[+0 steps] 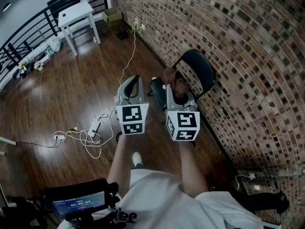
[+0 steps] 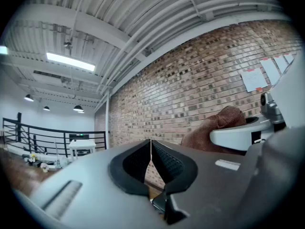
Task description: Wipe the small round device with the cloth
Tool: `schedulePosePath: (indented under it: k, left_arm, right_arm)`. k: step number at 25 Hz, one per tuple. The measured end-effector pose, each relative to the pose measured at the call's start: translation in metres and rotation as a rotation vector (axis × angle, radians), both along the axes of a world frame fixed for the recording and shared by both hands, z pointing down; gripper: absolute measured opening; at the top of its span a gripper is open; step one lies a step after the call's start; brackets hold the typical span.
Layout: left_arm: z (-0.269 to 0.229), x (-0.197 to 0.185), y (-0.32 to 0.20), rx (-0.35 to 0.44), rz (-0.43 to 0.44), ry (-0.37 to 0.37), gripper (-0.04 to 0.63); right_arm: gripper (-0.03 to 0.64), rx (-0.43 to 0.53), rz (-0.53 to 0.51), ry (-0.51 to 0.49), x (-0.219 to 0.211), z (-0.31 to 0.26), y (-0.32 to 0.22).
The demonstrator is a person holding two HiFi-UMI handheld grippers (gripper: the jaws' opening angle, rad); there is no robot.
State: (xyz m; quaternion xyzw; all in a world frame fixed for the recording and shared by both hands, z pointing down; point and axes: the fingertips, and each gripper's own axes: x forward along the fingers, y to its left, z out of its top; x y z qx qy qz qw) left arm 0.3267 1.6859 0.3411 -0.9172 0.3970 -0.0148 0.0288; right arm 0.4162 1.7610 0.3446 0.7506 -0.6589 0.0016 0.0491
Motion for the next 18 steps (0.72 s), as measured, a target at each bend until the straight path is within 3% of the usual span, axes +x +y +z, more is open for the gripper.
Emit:
schedulePosePath:
  k: [5, 11, 18]
  left_arm:
    - [0.005, -0.073, -0.081, -0.02, -0.082, -0.016, 0.008]
    - [0.006, -0.165, -0.155, -0.024, -0.239, 0.039, 0.002]
    - [0.026, -0.226, -0.223, -0.044, -0.37, 0.05, 0.002]
  right_arm:
    - [0.025, 0.011, -0.082, -0.021, -0.064, -0.001, -0.087]
    - [0.025, 0.058, -0.255, -0.047, -0.134, -0.012, -0.167]
    - [0.025, 0.043, -0.369, -0.041, -0.179, 0.007, -0.263]
